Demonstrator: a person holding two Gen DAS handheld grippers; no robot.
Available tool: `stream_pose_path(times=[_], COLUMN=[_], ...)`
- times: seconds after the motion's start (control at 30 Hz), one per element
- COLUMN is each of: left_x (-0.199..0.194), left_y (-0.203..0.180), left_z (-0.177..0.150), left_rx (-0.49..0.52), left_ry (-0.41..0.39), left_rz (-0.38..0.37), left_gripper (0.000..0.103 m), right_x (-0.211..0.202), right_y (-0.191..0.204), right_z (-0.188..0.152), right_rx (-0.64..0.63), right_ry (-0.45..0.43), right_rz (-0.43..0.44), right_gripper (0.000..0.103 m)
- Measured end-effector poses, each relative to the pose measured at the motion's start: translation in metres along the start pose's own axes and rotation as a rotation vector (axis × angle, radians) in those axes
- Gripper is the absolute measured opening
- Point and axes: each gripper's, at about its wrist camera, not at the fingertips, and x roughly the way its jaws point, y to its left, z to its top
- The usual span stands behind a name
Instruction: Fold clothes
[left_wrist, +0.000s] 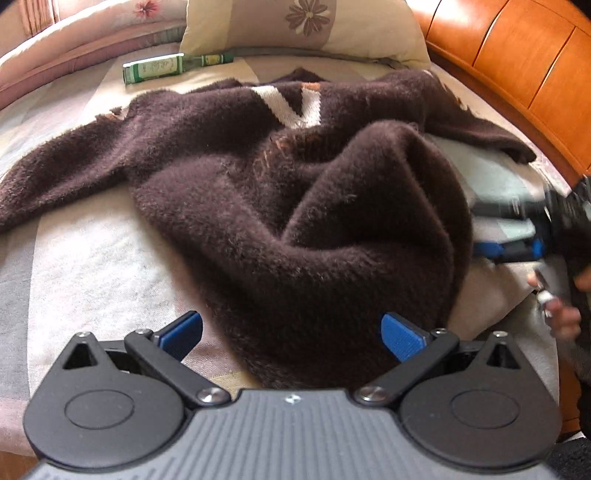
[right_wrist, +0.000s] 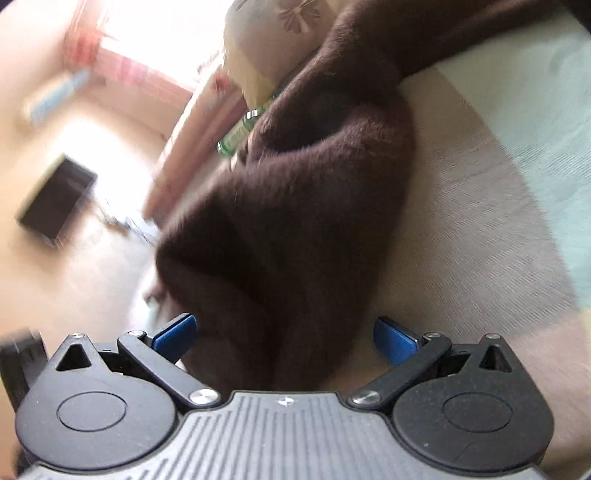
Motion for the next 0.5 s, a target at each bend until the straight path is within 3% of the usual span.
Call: stream_pose_path(times=[0.07,0.23,0.37,0.5], left_x=[0.002,0.001,0.001,0.007], left_y=[-0.002,-0.005,0.002,0.007], left_z=[-0.001,-0.003,-0.007,-0.009], left_rx=[0.002,0.005,-0.014,-0.037], left_ry=[0.008,0.008,0.000,0.017], left_rz=[-0.002,-0.003,-0.017,-0.011], left_gripper=[0.102,0.102,0.102,0.102], right_x=[0.008,0.022,0.016,0.013], right_y=[-0.013,-0.007,-0.004,-0.006], right_z=[0.010,0.021,0.003,-0.007], right_rx=[0.072,0.086,0.080,0.027], right_ry=[-0.039,-0.019,-0.042,-0.098], right_rz=[0.062,0.032,0.040,-0.001], right_gripper=[0.103,0.103,0.103,0.088])
